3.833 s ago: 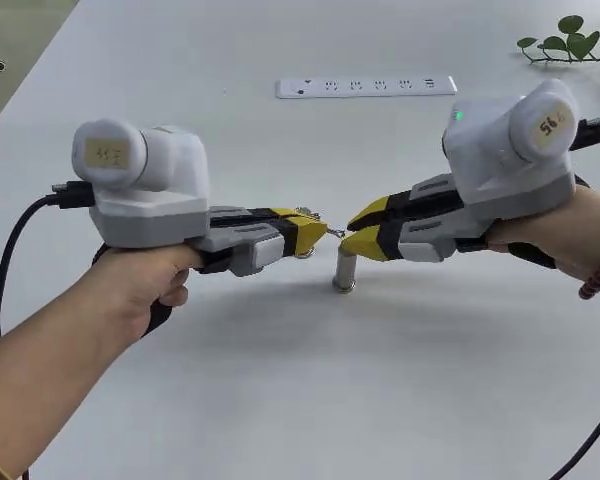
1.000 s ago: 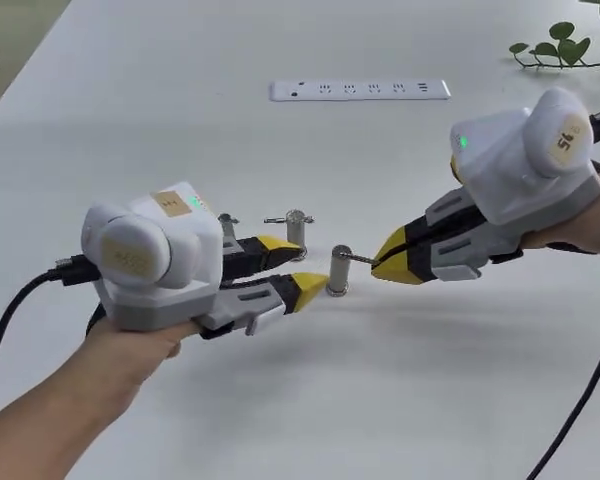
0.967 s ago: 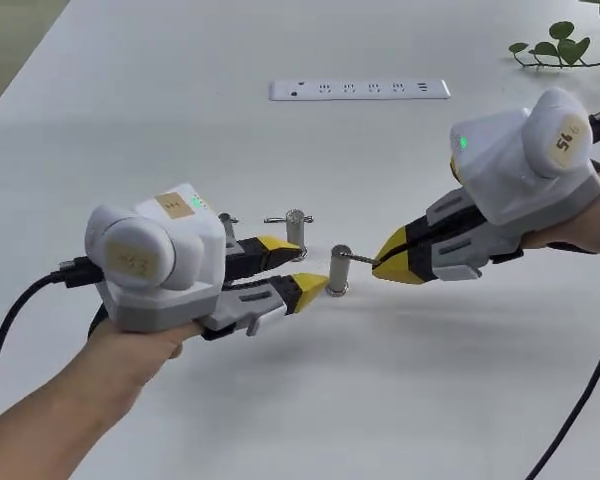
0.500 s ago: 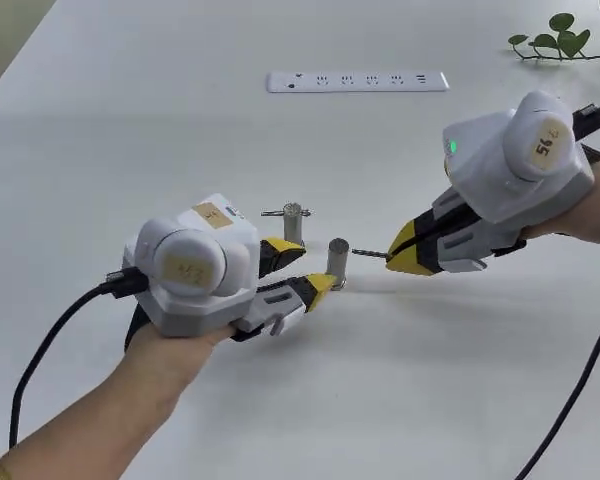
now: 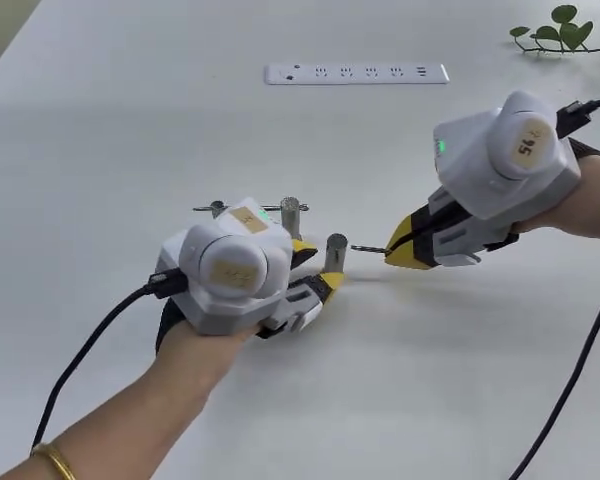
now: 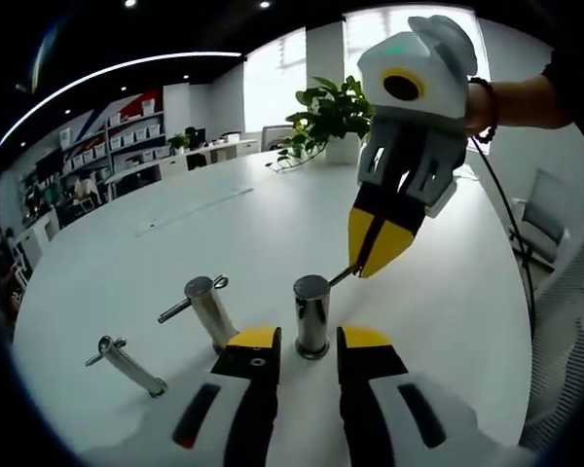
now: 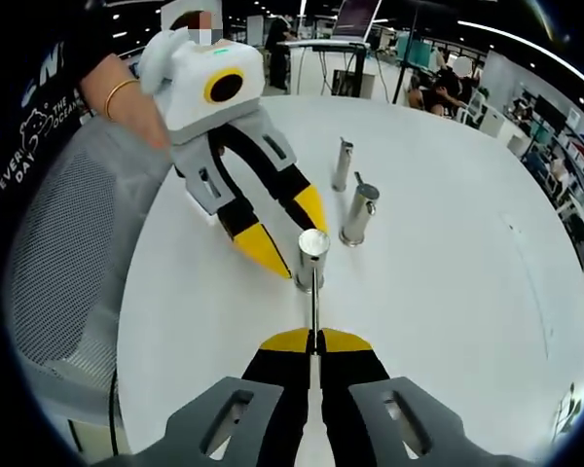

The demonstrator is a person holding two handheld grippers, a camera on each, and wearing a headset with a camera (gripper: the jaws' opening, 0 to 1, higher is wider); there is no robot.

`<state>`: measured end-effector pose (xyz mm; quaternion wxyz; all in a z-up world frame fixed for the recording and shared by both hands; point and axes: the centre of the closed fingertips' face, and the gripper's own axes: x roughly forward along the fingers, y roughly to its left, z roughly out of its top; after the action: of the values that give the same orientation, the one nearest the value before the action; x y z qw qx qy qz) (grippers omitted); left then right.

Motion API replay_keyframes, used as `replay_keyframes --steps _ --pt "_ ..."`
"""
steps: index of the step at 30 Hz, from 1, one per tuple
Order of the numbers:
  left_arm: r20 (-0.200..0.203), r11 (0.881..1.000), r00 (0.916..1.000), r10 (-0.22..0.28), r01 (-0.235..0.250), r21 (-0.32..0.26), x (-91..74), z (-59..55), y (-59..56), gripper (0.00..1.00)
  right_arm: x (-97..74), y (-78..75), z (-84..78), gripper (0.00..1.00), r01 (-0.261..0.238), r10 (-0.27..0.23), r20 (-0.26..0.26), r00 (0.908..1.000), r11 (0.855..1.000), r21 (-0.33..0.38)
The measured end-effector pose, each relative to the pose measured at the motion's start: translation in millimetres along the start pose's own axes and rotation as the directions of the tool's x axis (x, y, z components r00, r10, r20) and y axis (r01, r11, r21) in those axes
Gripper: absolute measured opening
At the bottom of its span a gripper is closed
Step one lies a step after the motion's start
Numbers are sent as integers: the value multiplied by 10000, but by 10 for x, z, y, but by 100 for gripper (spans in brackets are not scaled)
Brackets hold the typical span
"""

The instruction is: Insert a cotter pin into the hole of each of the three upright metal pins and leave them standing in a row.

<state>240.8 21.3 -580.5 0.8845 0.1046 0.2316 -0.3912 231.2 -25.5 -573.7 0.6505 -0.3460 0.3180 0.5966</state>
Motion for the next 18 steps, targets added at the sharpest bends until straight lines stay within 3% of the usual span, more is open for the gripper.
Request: replay_keyframes --steps 18 --pt "-144 9999 9999 14 -16 -102 109 -65 -35 14 3 -5 44 0 -32 31 -56 10000 9997 -230"
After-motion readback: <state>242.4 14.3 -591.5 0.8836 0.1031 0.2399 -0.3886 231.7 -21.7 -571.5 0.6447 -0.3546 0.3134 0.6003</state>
